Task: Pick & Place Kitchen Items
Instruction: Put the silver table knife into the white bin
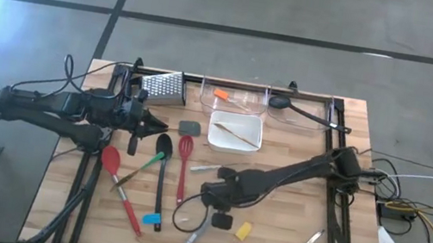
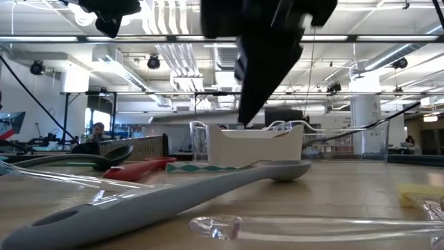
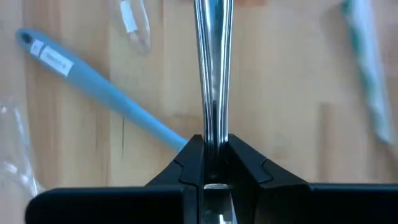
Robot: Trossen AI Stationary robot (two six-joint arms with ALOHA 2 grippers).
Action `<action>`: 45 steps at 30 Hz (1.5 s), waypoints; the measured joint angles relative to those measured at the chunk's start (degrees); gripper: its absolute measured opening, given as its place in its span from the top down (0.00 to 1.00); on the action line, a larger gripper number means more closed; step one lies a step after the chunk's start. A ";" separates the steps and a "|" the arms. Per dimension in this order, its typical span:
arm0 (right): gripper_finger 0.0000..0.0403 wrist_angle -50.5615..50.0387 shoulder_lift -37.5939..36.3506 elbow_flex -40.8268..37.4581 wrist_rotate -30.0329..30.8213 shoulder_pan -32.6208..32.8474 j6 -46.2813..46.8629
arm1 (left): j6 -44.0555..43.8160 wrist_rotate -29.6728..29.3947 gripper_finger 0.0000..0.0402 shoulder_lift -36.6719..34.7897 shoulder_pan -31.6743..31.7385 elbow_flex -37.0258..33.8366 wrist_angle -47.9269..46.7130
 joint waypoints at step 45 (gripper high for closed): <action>0.91 95.48 -54.67 -57.93 23.35 3.37 -31.95 | 10.07 13.03 0.87 26.10 0.02 0.21 46.82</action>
